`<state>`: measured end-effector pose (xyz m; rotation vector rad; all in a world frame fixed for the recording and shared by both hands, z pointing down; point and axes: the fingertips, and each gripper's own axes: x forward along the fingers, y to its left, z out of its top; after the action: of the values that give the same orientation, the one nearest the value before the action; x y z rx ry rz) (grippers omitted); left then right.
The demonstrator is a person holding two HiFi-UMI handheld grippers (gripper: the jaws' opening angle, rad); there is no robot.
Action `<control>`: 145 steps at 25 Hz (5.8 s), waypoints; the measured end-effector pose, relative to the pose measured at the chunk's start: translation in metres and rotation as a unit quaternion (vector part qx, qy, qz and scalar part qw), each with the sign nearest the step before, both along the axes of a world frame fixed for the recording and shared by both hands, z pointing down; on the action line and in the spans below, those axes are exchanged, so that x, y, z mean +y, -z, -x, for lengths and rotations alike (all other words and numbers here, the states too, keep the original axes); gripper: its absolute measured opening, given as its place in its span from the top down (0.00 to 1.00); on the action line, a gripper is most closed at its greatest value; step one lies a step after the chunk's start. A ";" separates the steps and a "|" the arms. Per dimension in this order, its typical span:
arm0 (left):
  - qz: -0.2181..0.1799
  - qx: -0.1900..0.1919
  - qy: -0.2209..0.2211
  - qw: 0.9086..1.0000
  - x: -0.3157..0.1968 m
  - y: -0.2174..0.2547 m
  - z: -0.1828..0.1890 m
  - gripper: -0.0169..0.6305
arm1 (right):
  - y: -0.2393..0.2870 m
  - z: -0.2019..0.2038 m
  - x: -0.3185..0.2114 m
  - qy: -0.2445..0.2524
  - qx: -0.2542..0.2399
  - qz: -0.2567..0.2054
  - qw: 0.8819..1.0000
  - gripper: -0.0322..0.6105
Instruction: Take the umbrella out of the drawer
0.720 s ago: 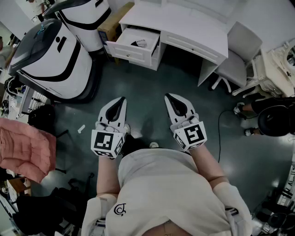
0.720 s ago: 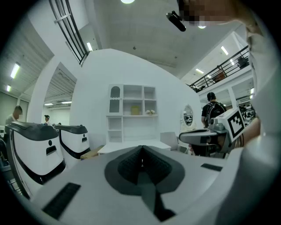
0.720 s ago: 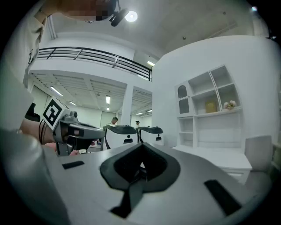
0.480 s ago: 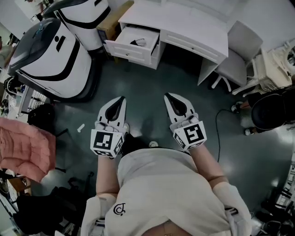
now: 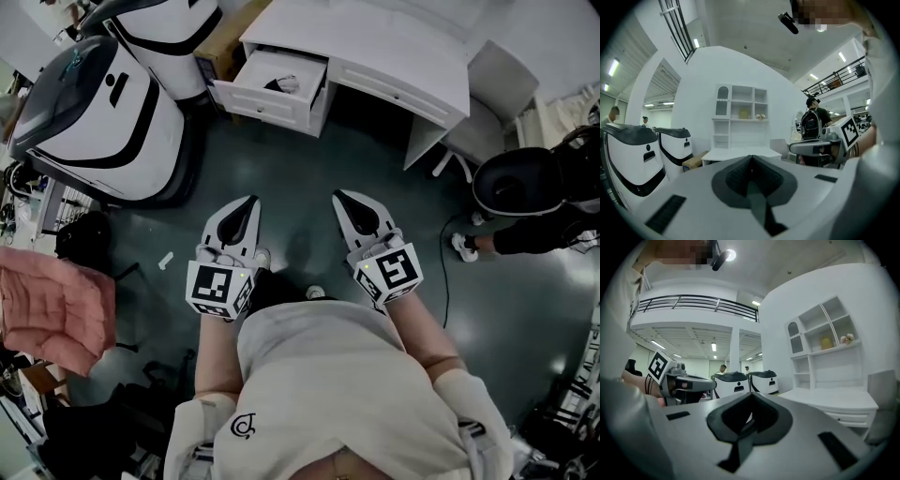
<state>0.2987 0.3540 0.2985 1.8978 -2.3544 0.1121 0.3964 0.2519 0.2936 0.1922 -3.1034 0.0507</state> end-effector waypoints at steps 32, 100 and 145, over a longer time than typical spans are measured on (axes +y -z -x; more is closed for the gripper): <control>0.022 0.055 -0.006 0.998 -0.104 -0.034 0.345 0.95 | -0.030 0.339 -0.112 -0.060 0.023 0.027 0.998 0.94; 0.492 0.043 -0.384 0.780 -0.463 -0.480 0.400 0.34 | -0.215 0.408 -0.387 -0.373 0.120 0.116 0.913 0.94; 0.321 0.021 -0.367 0.873 -0.482 -0.276 0.399 0.64 | -0.132 0.405 -0.392 -0.374 0.089 0.073 0.920 0.94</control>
<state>-0.1007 -0.1284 0.5746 2.2123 -1.1814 0.7857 -0.0083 -0.1400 0.4259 1.2713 -2.6343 0.2607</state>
